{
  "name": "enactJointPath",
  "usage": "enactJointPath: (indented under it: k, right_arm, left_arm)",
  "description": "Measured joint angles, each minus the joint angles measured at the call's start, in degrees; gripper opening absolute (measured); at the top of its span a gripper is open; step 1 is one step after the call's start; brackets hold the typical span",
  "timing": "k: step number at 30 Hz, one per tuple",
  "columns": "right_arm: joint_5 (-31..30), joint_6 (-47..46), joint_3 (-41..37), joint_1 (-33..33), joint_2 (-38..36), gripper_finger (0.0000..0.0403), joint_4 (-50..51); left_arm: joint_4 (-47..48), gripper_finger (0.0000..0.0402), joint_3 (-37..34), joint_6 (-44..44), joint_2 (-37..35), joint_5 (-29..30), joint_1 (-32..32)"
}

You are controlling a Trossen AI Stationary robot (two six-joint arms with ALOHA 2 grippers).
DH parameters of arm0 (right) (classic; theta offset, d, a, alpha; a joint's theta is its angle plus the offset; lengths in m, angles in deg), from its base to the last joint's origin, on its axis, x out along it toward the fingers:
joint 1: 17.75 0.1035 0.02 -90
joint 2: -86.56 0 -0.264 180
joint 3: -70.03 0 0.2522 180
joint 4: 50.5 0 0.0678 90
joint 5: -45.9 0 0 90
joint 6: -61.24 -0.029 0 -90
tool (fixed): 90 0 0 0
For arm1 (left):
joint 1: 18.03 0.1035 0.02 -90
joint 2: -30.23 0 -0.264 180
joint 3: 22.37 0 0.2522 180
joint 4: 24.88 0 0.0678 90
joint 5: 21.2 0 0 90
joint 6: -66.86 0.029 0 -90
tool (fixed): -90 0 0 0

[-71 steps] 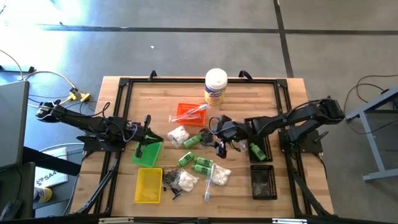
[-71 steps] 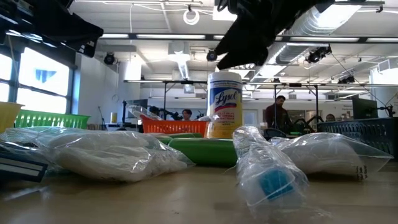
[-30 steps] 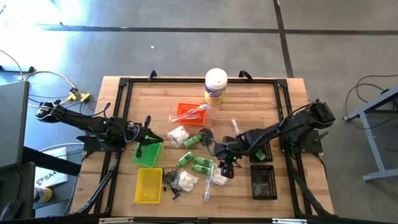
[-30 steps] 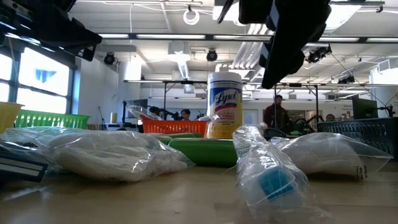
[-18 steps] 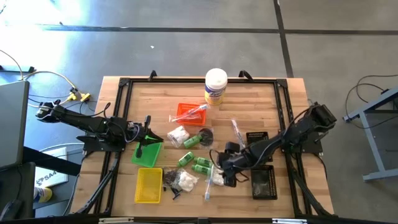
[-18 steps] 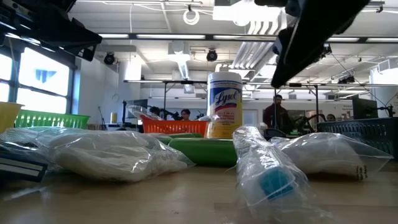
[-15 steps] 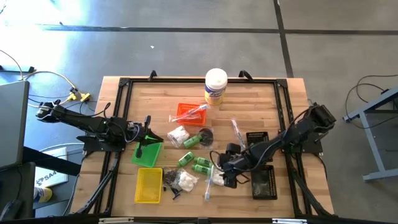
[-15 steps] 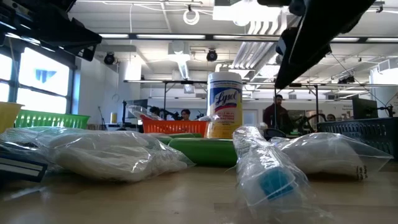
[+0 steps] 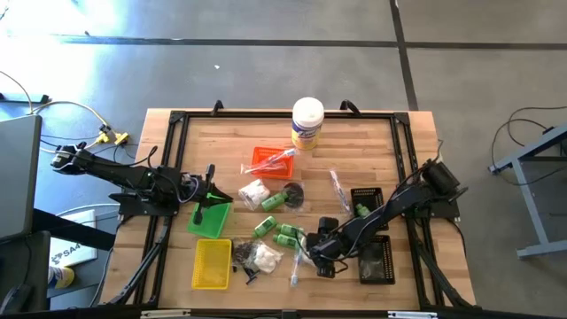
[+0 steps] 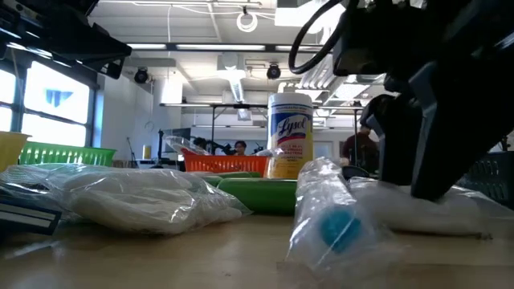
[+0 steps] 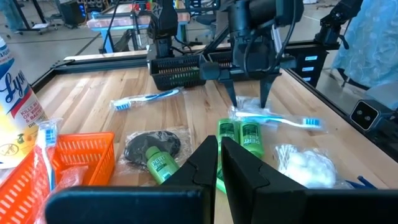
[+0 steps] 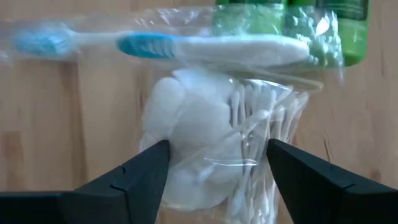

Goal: Pick & Place Travel size toiletries
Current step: Put the white cotton pack into the bottom black bin

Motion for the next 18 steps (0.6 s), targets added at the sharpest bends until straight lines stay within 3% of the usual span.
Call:
enactJointPath:
  k: [7,18]
  right_arm:
    - [0.8,0.0,0.1,-0.5,0.9,0.0224,0.0]
    - [1.1,0.1,0.0,-0.5,-0.7,0.0104,1.4]
  left_arm:
    - [0.0,0.0019,0.0,0.0,0.0,0.0,0.0]
    - [0.0,0.0019,0.0,0.0,0.0,0.0,0.0]
